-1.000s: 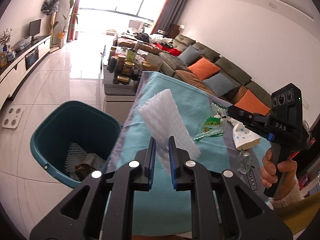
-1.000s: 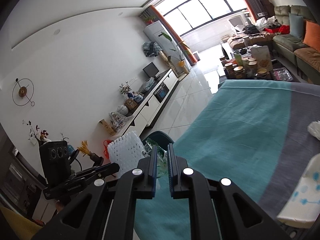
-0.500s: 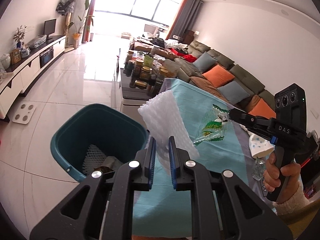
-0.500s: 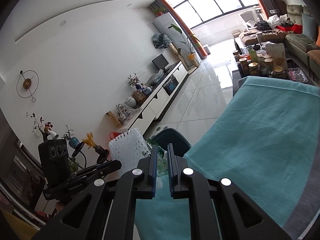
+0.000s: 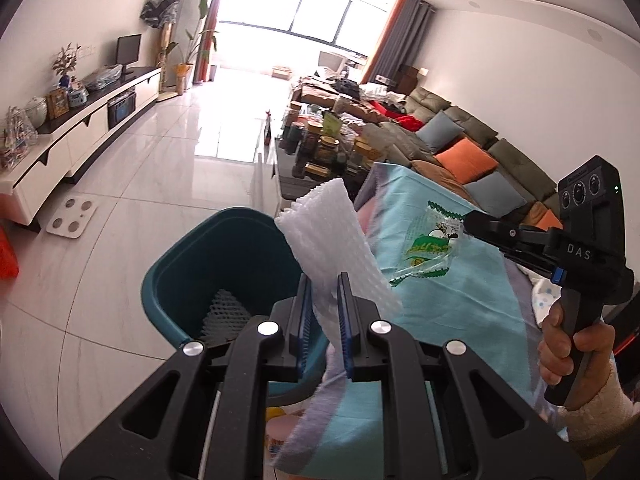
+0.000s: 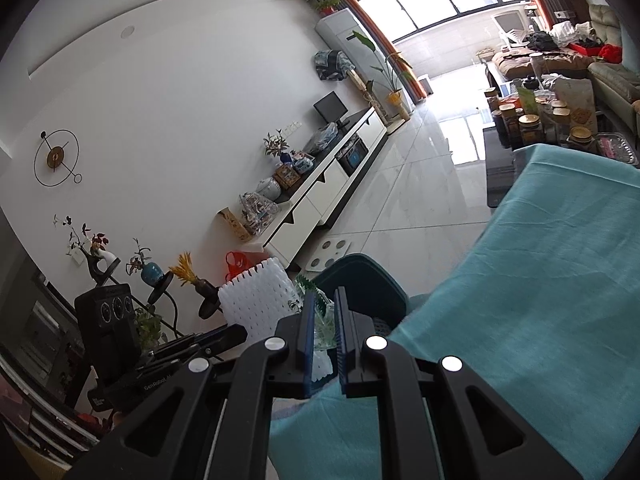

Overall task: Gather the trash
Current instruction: 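Lift and carry the foam net and green plastic with both grippers over the teal bin, then open both grippers to drop the foam net and green plastic into the bin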

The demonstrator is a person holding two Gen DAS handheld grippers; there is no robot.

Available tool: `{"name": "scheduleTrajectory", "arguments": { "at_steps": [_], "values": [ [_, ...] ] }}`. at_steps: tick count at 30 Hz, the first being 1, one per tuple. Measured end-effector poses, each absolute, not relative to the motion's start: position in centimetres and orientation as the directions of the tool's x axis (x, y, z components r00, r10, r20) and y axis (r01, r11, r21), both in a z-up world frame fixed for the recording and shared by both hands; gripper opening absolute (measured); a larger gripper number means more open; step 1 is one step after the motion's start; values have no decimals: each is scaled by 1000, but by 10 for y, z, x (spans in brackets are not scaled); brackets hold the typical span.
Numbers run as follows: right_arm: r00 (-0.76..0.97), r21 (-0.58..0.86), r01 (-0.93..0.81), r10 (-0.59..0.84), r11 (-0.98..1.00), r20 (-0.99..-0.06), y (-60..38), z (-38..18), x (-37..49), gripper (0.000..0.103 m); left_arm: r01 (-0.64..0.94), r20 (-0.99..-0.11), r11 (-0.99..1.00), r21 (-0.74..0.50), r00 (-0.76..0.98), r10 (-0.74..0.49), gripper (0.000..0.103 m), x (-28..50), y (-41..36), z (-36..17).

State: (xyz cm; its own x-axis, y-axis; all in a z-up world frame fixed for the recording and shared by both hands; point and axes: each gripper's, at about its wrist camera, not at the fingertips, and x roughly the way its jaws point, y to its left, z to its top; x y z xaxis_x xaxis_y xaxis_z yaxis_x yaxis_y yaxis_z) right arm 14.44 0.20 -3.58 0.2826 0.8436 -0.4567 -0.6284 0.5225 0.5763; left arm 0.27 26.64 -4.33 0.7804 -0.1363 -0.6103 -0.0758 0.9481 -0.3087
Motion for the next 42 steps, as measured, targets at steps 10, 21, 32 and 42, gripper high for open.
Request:
{"name": "scheduleTrajectory", "arguments": {
  "at_steps": [10, 21, 32, 42],
  "values": [
    [252, 561, -631, 826, 536, -505, 41, -45, 157, 9, -146, -638, 944, -296, 766, -82, 13, 9, 287, -57],
    [233, 538, -615, 784, 577, -575, 71, -64, 165, 9, -195, -674, 937, -291, 736, -56, 13, 23, 301, -78],
    [211, 486, -624, 732, 611, -648, 101, -75, 166, 10, -221, -706, 931, -289, 707, -51, 14, 37, 308, -98],
    [207, 483, -624, 726, 614, -656, 103, -78, 163, 10, -265, -758, 928, -263, 652, -28, 34, 60, 314, -128]
  ]
}}
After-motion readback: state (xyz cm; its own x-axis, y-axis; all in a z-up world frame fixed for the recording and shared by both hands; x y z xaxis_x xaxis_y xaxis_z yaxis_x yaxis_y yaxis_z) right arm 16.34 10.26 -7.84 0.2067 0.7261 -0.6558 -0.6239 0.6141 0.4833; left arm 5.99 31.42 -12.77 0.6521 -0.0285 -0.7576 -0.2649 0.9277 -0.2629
